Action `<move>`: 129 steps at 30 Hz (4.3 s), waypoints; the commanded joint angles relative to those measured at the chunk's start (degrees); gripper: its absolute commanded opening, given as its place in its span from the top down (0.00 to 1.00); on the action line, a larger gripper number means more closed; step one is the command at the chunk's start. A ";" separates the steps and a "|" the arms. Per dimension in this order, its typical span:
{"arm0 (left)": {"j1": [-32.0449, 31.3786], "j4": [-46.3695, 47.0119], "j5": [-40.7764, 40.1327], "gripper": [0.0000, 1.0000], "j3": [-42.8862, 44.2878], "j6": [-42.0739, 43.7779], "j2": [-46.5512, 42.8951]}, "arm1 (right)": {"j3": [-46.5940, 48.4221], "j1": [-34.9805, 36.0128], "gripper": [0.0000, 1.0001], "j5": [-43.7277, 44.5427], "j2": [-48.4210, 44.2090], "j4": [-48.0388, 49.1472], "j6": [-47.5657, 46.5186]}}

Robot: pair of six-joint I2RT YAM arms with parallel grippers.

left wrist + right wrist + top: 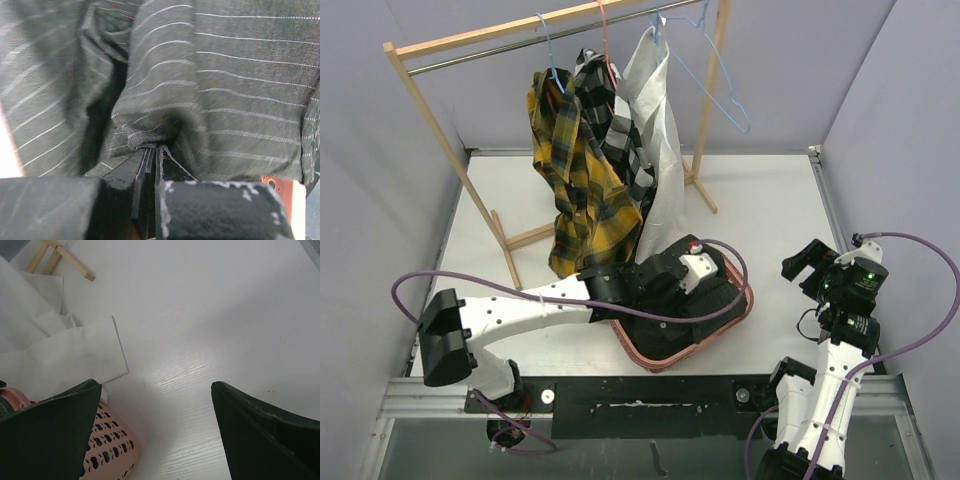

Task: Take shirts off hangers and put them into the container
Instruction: Adjust the shirt in the bin.

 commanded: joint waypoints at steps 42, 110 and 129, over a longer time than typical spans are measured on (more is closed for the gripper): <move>11.97 1.20 12.17 0.32 21.16 6.10 8.42 | 0.27 0.05 0.03 -1.30 0.33 2.46 0.07; 4.54 10.20 17.10 1.00 7.58 6.61 -2.81 | 0.52 0.00 0.03 -1.56 -0.53 1.85 0.30; 3.82 10.39 16.99 1.00 -0.25 1.21 16.10 | 0.62 0.00 0.03 -1.77 -0.83 1.50 0.37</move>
